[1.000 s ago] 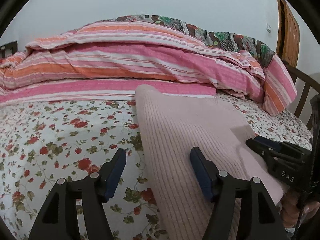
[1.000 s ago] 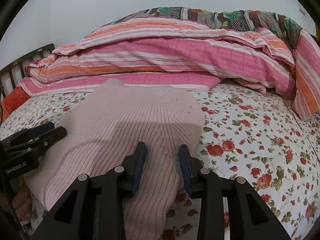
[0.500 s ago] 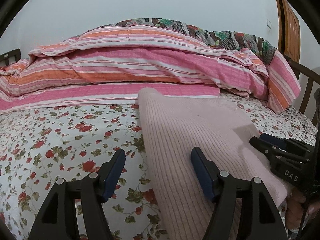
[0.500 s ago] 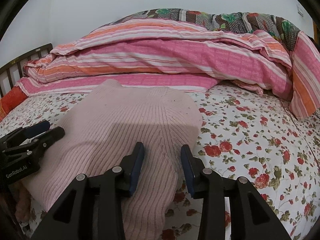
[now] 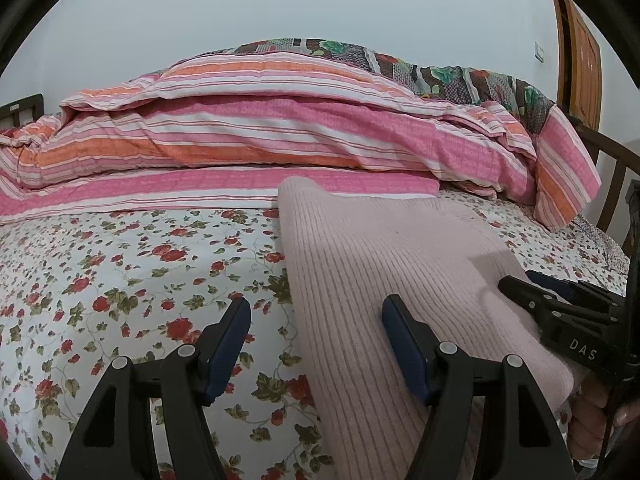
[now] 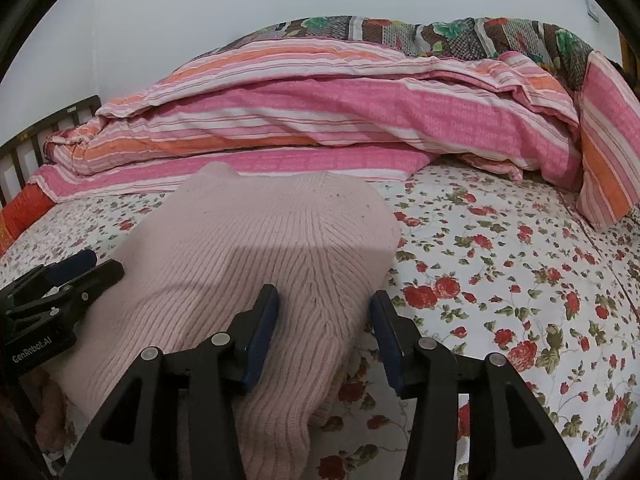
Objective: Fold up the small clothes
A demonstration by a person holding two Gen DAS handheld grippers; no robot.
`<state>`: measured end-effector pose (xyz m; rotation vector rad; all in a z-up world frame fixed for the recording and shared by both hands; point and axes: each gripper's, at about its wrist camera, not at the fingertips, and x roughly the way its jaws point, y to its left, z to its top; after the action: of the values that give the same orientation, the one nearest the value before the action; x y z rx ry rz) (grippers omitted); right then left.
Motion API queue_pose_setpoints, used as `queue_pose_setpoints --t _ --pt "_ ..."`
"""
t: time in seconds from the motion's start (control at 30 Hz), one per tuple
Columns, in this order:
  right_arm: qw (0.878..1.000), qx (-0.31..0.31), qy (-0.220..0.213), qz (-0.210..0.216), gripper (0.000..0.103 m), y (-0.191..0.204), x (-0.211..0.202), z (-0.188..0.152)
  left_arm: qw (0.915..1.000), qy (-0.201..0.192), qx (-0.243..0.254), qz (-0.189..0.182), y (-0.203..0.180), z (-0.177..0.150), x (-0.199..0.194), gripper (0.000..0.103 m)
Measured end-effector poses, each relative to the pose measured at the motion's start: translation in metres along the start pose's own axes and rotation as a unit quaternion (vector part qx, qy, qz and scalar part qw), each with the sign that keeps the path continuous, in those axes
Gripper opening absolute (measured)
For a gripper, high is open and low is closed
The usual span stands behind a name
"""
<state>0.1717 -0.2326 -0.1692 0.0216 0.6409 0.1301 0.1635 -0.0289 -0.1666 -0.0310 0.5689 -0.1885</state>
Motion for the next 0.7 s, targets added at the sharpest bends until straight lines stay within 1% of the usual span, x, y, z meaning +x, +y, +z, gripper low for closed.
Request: queue_pose_setpoints --t 0.1,0.2,0.3,0.37,0.4,0.5,0.7 --pt "1.0 0.003 0.0 0.003 0.047 0.0 0.0 0.0 1.0 -0.001 0.002 0.003 0.0 0.0 0.0 0.067" --pt "1.0 0.016 0.003 0.01 0.051 -0.005 0.001 0.0 0.9999 -0.005 0.007 0.009 -0.001 0.0 -0.001 0.067" --pt "1.0 0.026 0.004 0.016 0.053 -0.008 0.001 0.0 1.0 -0.004 0.003 0.004 0.001 0.001 -0.001 0.067" --pt "1.0 0.02 -0.002 0.01 0.053 -0.005 -0.001 0.0 1.0 -0.003 -0.004 -0.003 0.003 0.001 0.0 0.068" --pt "1.0 0.014 -0.005 0.005 0.053 -0.003 -0.003 -0.001 0.9999 -0.003 -0.01 -0.004 0.005 0.001 0.0 0.071" --pt "1.0 0.004 -0.01 -0.004 0.053 0.002 -0.005 -0.002 0.9997 -0.002 -0.02 -0.012 0.009 0.0 0.001 0.071" --pt "1.0 0.008 -0.009 -0.003 0.054 0.0 -0.006 -0.002 0.9997 -0.006 -0.022 -0.013 0.008 0.0 0.0 0.071"
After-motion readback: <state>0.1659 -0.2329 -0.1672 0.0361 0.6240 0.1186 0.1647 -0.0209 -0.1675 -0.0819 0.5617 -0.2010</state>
